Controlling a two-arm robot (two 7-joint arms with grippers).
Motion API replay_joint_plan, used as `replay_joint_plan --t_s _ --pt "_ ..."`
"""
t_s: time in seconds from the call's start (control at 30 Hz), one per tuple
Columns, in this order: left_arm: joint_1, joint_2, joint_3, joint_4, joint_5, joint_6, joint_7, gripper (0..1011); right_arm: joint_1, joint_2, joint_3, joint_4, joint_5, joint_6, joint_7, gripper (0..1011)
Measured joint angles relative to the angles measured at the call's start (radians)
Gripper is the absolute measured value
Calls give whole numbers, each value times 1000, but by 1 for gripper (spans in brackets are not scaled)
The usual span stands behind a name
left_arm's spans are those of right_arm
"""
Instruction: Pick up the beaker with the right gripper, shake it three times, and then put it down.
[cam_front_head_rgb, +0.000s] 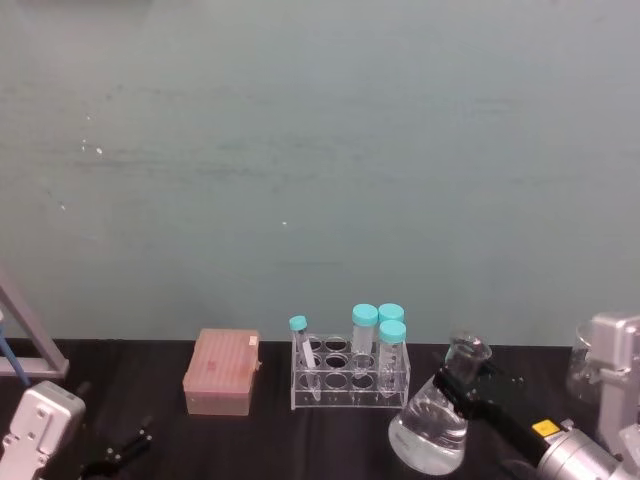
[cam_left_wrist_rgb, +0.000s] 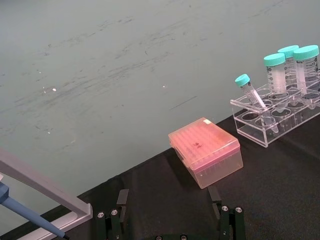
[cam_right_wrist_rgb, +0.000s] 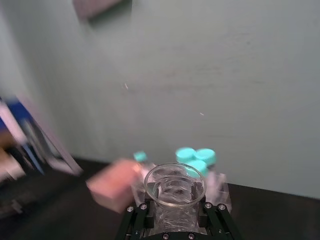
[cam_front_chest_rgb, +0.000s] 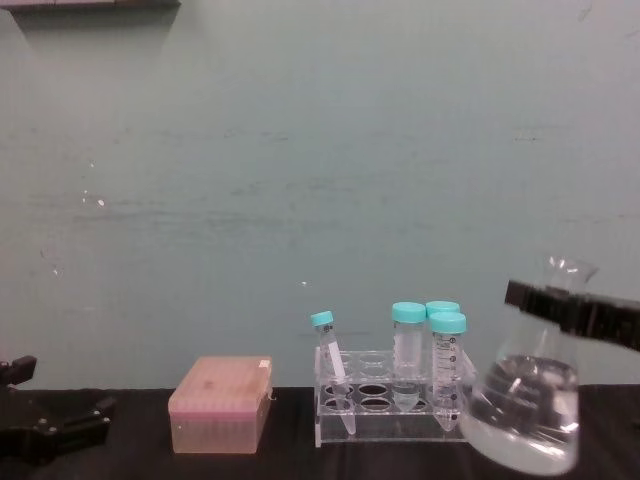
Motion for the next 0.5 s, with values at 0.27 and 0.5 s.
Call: replay_joint_plan --t_s 0.27,0.5 --pt "0 0 0 0 0 0 0 1000 -17 -115 110 21 339 97 81 456" --pt "0 0 0 0 0 0 0 1000 -28 -184 171 20 531 250 1 456"
